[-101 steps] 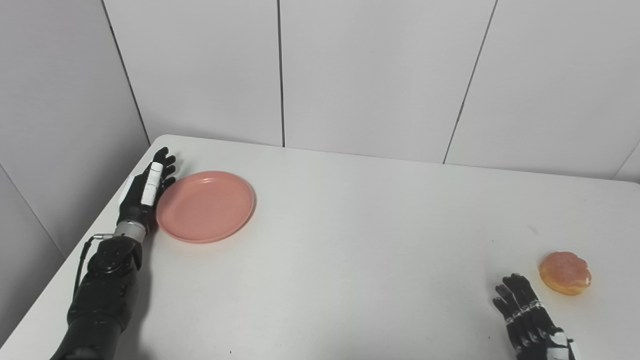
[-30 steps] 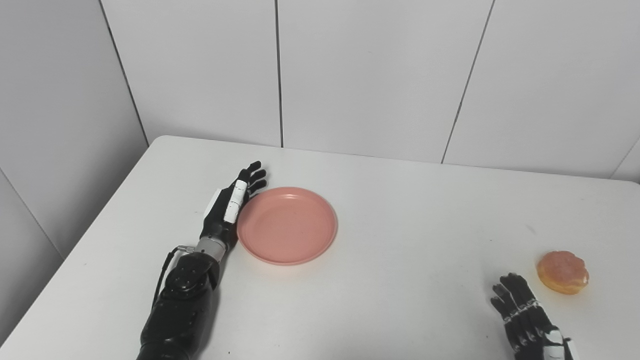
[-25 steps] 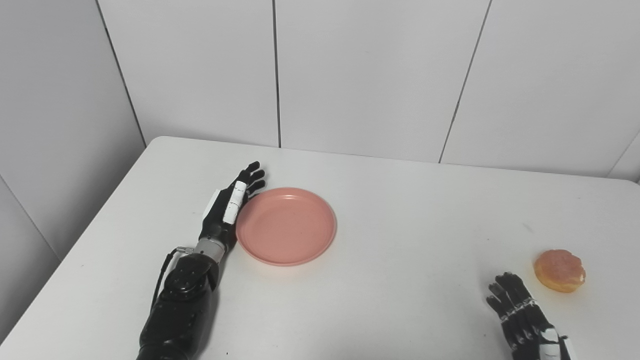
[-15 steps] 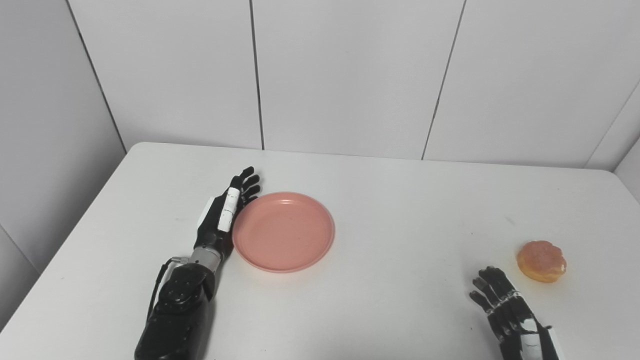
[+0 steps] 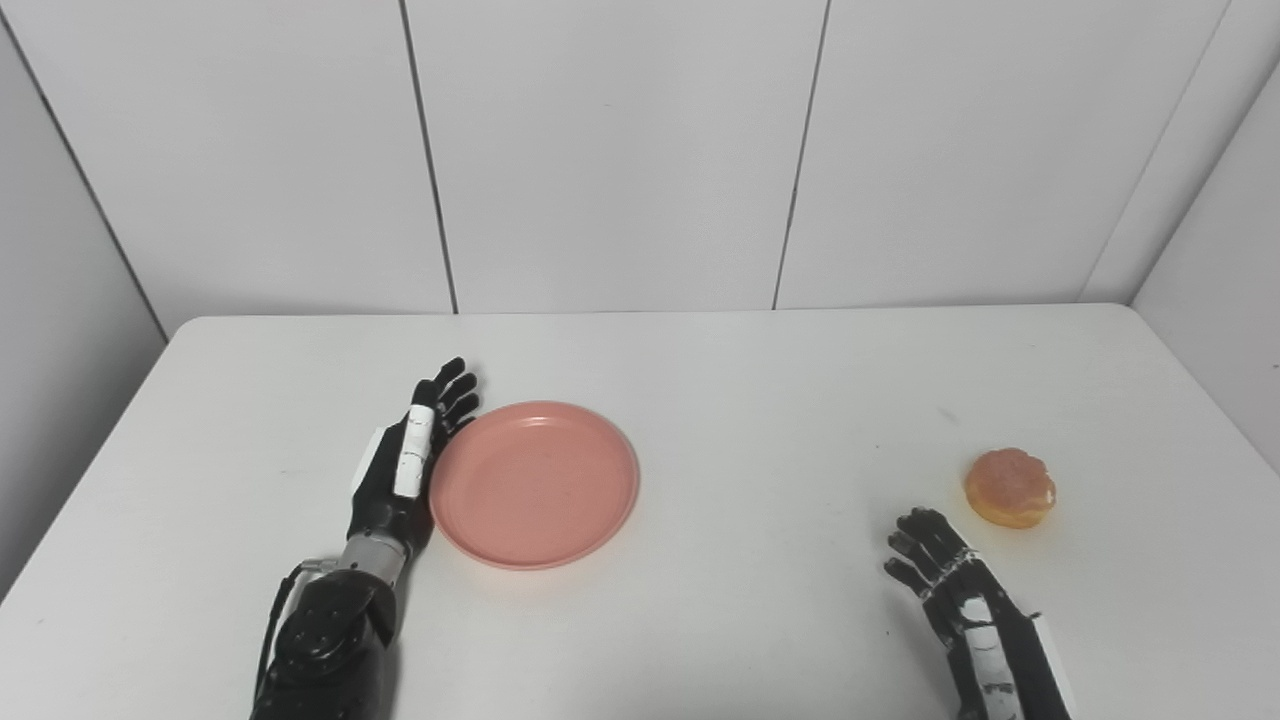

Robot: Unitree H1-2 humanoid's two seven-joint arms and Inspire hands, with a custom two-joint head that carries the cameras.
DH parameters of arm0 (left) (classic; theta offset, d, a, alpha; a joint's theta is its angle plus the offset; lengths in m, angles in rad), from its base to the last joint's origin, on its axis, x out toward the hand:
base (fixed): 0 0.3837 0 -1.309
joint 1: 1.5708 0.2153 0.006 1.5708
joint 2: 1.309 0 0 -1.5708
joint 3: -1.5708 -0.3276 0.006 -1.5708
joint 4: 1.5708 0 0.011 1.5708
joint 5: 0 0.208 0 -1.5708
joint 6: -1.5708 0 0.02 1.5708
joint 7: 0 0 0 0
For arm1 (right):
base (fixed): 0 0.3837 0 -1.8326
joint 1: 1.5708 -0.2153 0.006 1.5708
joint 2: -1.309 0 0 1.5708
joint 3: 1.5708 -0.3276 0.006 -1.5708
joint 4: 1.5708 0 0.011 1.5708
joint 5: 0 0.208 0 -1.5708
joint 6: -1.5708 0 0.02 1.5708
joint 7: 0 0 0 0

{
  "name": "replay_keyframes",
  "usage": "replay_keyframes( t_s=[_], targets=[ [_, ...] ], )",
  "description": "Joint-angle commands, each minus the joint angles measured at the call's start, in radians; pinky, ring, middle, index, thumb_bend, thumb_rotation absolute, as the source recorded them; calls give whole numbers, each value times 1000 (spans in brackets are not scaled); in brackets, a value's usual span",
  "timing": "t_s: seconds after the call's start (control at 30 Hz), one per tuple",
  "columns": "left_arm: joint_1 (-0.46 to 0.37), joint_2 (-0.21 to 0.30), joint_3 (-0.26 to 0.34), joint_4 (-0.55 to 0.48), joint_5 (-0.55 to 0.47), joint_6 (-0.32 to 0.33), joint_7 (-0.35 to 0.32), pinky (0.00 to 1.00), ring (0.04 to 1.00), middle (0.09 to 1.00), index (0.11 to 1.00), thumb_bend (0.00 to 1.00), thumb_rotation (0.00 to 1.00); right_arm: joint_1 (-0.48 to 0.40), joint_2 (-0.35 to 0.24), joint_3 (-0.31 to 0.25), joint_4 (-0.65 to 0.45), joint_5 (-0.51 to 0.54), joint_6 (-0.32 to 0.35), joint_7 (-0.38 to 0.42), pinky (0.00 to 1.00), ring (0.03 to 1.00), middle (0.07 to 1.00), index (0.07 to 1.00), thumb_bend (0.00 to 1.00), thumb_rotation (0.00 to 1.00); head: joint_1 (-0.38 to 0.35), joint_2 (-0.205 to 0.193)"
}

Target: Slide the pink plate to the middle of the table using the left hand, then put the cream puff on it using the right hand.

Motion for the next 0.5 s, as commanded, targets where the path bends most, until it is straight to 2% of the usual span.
replay_keyframes(
  t_s=[0.0,0.3,0.47],
  targets=[
    [-7,-15,-8,-1,-1,9,-3,914,921,915,884,958,970,13,55,56,95,-22,52,1,836,851,850,828,843,819,-20,-4],
    [-8,-31,2,41,-12,-44,-7,947,916,900,867,921,964,9,90,90,109,-53,39,-28,811,849,854,836,839,818,-103,-16],
    [-13,-50,5,51,-22,-62,6,952,918,896,849,956,941,5,104,100,117,-69,29,-41,811,850,855,845,826,822,-126,-18]
  ],
)
